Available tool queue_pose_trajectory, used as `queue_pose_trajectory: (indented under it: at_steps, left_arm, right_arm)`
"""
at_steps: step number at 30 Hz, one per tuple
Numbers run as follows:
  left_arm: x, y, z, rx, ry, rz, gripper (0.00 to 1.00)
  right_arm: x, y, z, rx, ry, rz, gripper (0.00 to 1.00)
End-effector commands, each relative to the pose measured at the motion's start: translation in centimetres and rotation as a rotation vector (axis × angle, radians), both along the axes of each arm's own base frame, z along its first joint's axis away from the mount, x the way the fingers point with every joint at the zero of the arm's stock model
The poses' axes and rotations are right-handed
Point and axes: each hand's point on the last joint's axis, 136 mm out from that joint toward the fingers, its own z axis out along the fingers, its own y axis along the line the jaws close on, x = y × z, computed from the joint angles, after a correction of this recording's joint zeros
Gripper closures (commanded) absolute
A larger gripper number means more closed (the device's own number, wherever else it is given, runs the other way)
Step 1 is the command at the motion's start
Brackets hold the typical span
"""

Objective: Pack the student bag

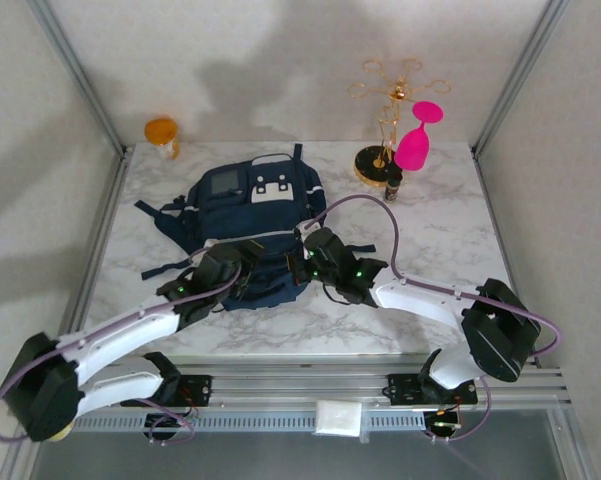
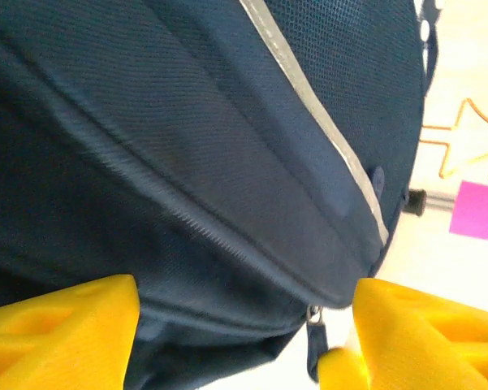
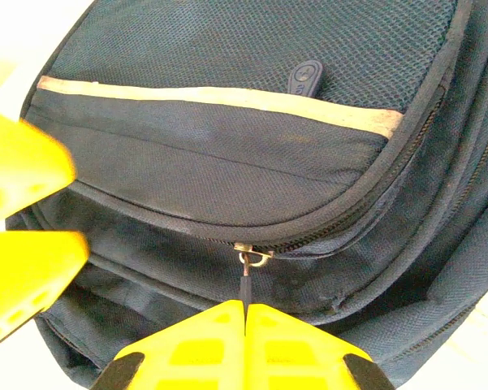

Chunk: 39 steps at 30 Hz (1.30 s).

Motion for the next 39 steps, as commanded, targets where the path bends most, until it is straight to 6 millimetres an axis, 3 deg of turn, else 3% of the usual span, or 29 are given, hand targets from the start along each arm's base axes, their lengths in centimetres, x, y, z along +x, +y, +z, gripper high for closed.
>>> queue_pose_trajectory:
  at_steps: [1, 5, 8, 12, 18, 24, 31, 35, 37, 39]
  left_arm:
    - [3.0, -0.7, 2.5, -0.089, -0.062, 0.138, 0.36]
    - [3.8, -0.6, 2.6, -0.058, -0.086, 0.198, 0.46]
    - [3.9, 0.2, 1.5, -0.018, -0.055, 0.243, 0.54]
    - [4.0, 0.3, -0.1, -0.010, -0.021, 0.268, 0.73]
    - [3.8, 3.7, 1.2, 0.086, -0.049, 0.310, 1.00]
    - [3.0, 8.0, 1.7, 0.170, -0.043, 0.279, 1.00]
    - [2.1, 13.3, 1.0, 0.318, 0.008, 0.231, 1.00]
    - [1.9, 16.0, 1.0, 0.385, 0.031, 0.238, 1.00]
    - [2.2, 16.4, 1.0, 0.381, 0.032, 0.221, 1.00]
    - [2.5, 15.6, 1.0, 0.345, 0.022, 0.193, 1.00]
  right_arm:
    - [-0.6, 0.9, 1.9, 0.063, -0.061, 0.056, 1.00]
    - [-0.2, 0.2, 2.0, 0.036, -0.106, 0.039, 1.00]
    - [-0.2, 0.0, 2.1, 0.018, -0.140, 0.050, 1.00]
    - [0.1, -0.2, 2.0, -0.013, -0.186, 0.061, 1.00]
    - [-0.3, -0.6, 1.6, -0.063, -0.265, 0.135, 1.00]
    - [-0.4, -1.0, 1.1, -0.127, -0.357, 0.192, 1.00]
    - [2.0, -2.7, 2.2, -0.151, -0.457, 0.126, 1.00]
    - [3.4, -4.2, 1.5, -0.168, -0.454, 0.090, 1.00]
    - [4.3, -4.8, 1.1, -0.176, -0.449, 0.063, 1.00]
    - [3.8, -3.5, 1.1, -0.167, -0.441, 0.131, 1.00]
